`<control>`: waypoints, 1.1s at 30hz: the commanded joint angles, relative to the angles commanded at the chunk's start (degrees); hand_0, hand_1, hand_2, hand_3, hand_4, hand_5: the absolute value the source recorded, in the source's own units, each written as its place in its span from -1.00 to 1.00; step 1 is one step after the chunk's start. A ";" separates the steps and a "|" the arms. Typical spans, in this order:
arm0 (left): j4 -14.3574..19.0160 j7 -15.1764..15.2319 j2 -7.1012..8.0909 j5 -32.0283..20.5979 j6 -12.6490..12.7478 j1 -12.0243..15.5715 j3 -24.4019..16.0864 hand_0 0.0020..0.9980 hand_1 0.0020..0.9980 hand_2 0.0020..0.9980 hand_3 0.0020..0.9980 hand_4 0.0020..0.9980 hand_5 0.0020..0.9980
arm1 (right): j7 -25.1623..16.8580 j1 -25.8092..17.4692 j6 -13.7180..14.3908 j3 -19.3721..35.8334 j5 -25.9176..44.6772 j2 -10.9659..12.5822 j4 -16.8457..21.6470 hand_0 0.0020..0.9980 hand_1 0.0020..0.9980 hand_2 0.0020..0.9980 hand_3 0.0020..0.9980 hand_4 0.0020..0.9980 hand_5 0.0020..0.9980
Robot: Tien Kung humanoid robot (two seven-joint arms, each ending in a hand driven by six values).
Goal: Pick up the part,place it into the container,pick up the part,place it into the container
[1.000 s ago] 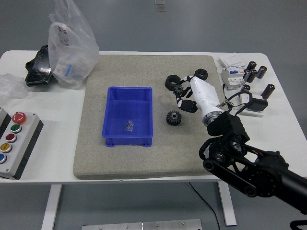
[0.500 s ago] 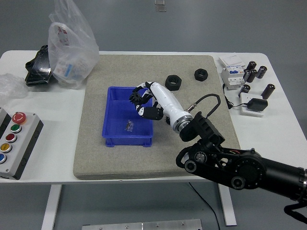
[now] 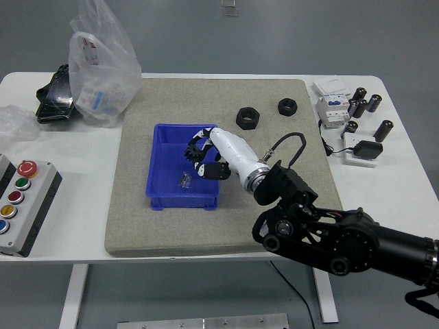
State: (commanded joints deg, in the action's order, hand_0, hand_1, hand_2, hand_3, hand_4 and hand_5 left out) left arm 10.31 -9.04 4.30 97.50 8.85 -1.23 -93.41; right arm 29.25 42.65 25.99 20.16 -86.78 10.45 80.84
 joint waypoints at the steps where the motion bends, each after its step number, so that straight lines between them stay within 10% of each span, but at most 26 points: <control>1: 0.00 0.00 0.01 -0.01 0.00 0.00 0.01 0.25 0.08 0.07 0.24 0.41 -0.28 | 0.01 0.01 -0.28 0.00 0.04 0.00 -0.01 -0.09 0.37 0.46 0.47 0.24 -0.73; 14: 0.00 0.10 -0.01 0.10 -0.04 -0.04 0.01 0.25 0.08 0.07 0.23 0.41 -0.28 | 6.51 -2.32 -1.12 5.31 -9.93 1.35 2.16 -0.12 0.35 0.49 0.52 0.34 -0.72; 20: 0.00 0.04 -0.06 0.43 0.06 0.11 -0.36 0.25 0.08 0.07 0.23 0.41 -0.28 | 7.73 -5.37 -8.63 12.72 -17.67 5.44 1.05 -0.24 0.32 0.50 0.54 0.39 -0.68; 22: 0.00 0.02 -0.03 0.56 0.08 0.14 -0.47 0.25 0.07 0.07 0.23 0.40 -0.28 | 7.73 -5.70 -11.95 13.93 -18.03 6.29 0.03 -0.11 0.46 0.69 0.82 0.65 -0.43; 33: 0.00 0.23 -0.02 0.46 -0.10 -0.27 -0.12 0.25 0.08 0.07 0.23 0.40 -0.28 | 7.73 -4.28 -23.31 10.14 -13.83 4.20 -5.33 -0.01 0.58 0.86 0.98 0.83 -0.23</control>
State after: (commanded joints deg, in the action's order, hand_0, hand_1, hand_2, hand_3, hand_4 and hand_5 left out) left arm 10.31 -8.82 4.27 97.96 8.76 -1.50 -93.54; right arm 36.98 38.37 2.68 30.30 -100.61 14.65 75.52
